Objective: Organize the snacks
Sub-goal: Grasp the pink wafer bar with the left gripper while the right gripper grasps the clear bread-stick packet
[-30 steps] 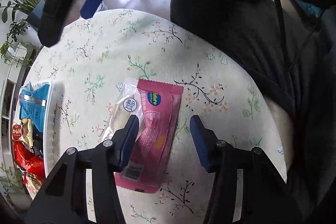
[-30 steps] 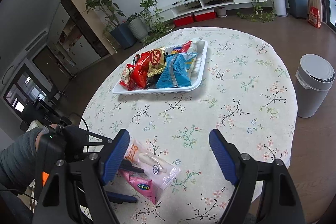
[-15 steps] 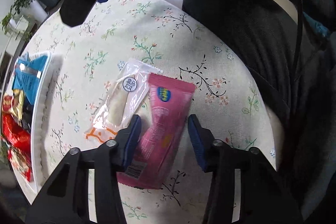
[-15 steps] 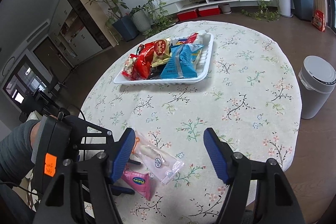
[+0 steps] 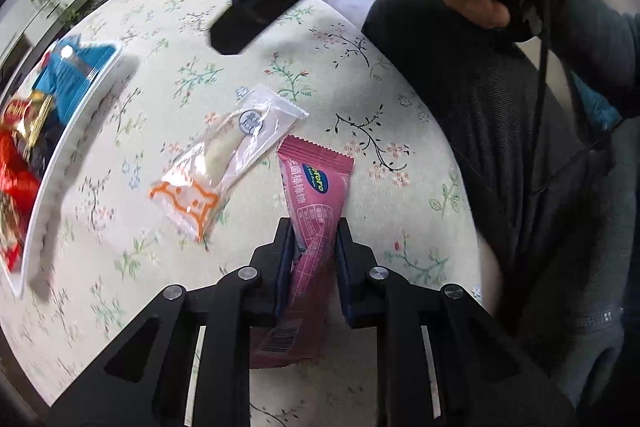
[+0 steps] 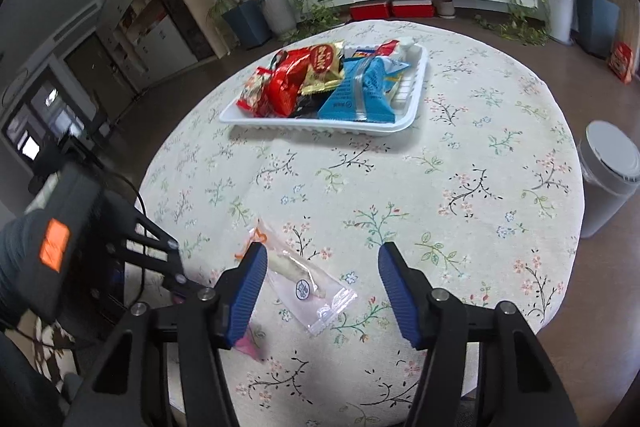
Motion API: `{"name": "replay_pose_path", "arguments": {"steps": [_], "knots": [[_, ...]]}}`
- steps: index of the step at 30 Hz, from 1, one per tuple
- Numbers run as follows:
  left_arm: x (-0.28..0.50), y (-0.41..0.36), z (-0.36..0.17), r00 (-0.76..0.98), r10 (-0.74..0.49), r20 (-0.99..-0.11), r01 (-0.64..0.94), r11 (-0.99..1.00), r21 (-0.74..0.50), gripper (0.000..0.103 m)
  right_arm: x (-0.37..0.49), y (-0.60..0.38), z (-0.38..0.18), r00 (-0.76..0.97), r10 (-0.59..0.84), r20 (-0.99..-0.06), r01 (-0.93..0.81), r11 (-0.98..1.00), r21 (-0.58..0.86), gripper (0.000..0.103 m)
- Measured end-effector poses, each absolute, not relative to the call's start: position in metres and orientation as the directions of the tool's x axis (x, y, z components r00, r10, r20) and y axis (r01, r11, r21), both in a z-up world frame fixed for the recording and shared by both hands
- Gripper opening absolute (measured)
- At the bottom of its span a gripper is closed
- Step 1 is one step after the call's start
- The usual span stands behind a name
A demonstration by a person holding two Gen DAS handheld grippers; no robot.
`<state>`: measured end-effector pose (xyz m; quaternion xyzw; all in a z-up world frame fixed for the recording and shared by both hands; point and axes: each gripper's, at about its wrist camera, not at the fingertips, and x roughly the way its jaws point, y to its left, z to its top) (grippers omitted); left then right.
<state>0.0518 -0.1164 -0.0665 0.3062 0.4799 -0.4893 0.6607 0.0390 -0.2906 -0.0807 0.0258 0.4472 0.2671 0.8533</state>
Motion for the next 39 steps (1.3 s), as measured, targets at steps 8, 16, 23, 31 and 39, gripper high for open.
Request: {"name": "replay_pose_path", "arguments": {"steps": [8, 16, 23, 31, 39], "knots": [[0.048, -0.068, -0.058, 0.087, -0.392, -0.916, 0.901, 0.422, -0.095, 0.017, 0.032, -0.256, -0.092, 0.381, 0.427, -0.82, -0.634, 0.766, 0.105, 0.062], [0.056, -0.017, -0.042, 0.153, -0.478, -0.865, 0.811, 0.561, -0.166, 0.017, 0.048, -0.221, -0.111, 0.296, 0.358, -0.886, -0.726, 0.687, 0.035, 0.059], [0.06, 0.011, -0.029, 0.219, -0.544, -0.81, 0.738, 0.636, -0.227, 0.017, 0.049, -0.198, -0.127, 0.268, 0.282, -0.921, -0.785, 0.618, -0.039, 0.054], [0.064, 0.02, -0.021, 0.26, -0.569, -0.78, 0.704, 0.665, -0.25, 0.017, 0.047, -0.195, -0.126, 0.209, 0.284, -0.936, -0.779, 0.626, 0.016, 0.032], [0.069, 0.032, -0.016, 0.303, -0.586, -0.751, 0.665, 0.695, -0.275, 0.017, 0.051, -0.21, -0.113, 0.235, 0.364, -0.901, -0.685, 0.72, 0.112, 0.025]]}}
